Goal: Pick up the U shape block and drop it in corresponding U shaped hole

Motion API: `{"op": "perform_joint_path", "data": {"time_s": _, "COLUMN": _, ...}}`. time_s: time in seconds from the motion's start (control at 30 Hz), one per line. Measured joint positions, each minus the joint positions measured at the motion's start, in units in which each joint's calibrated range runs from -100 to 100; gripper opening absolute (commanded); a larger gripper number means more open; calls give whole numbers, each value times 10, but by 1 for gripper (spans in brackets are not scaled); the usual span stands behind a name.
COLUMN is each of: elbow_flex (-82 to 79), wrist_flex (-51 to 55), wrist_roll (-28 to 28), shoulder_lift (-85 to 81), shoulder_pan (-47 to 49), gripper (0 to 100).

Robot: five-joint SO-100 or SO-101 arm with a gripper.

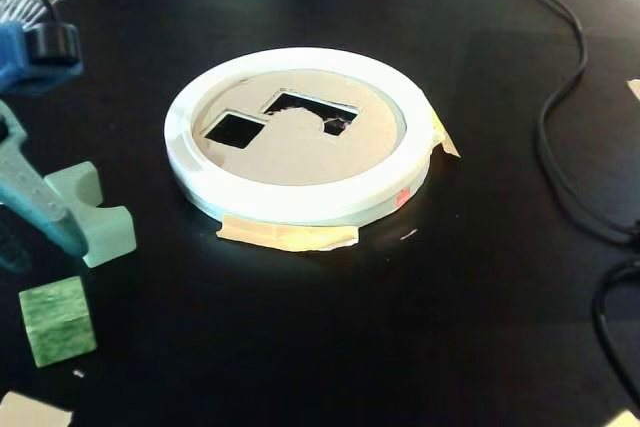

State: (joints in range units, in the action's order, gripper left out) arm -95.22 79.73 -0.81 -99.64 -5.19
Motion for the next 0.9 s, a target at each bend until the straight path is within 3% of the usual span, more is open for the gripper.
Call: {"op": "perform_joint_path", "data": {"time_s": 0.9, "elbow_flex": 0, "wrist_flex": 0, "wrist_roll": 1, "shoulder_lift": 0, "shoulder_pan": -6, "gripper": 61}}
